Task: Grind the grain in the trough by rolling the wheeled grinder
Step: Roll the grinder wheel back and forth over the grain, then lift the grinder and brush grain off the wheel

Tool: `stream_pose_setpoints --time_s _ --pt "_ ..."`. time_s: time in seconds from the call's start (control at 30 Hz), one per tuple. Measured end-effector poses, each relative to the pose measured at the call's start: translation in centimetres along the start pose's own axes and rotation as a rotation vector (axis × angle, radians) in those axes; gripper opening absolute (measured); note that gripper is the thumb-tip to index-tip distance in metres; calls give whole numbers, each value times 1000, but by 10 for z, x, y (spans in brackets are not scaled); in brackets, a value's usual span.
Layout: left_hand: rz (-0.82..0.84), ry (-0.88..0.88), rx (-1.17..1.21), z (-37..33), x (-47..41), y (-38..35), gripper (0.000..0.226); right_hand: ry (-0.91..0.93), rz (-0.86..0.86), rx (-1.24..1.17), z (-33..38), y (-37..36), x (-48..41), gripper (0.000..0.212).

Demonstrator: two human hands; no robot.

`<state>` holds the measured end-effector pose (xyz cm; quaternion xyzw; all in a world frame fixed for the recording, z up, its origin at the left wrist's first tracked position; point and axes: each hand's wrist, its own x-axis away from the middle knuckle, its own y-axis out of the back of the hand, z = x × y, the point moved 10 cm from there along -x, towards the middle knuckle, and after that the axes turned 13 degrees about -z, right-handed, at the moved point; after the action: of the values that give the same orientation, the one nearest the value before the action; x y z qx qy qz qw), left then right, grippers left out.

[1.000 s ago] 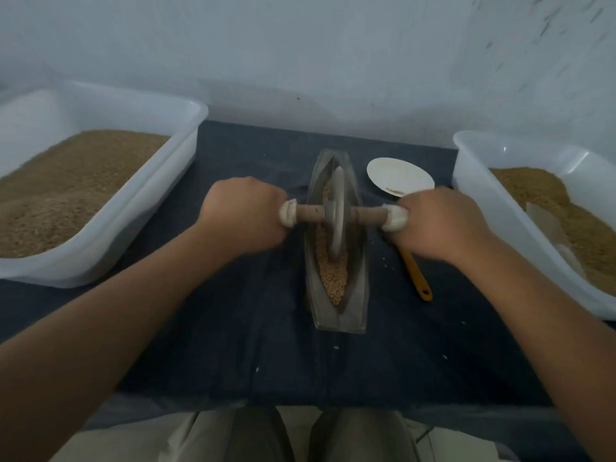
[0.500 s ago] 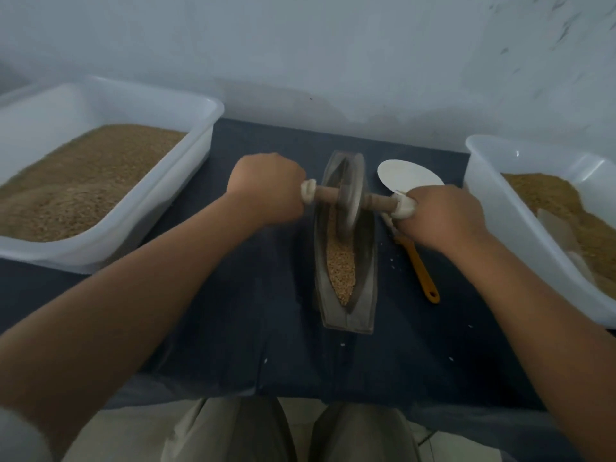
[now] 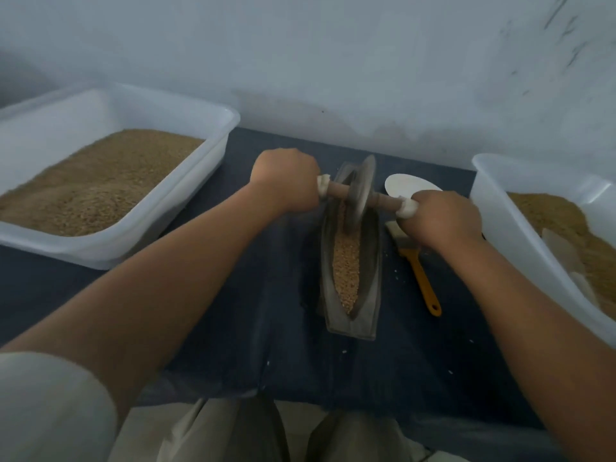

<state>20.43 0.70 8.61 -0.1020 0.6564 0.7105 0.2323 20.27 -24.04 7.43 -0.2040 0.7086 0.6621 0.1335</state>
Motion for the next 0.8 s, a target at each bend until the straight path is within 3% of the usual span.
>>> stream_pose_setpoints --time_s 0.23,0.43,0.6,0.63,0.73,0.8 --pt "-16 -55 39 -2 76 12 23 145 279 -36 3 19 56 28" --pt "16 83 170 9 102 3 31 327 82 31 43 68 57 26" --pt "-142 140 256 14 110 5 42 421 150 38 72 66 58 22" --pt "-143 156 262 16 111 4 41 444 161 19 74 68 58 29" --pt "-114 189 297 21 113 -4 35 466 227 -82 67 84 57 80" --pt "-116 225 346 25 116 -5 34 398 46 -357 56 121 53 75"
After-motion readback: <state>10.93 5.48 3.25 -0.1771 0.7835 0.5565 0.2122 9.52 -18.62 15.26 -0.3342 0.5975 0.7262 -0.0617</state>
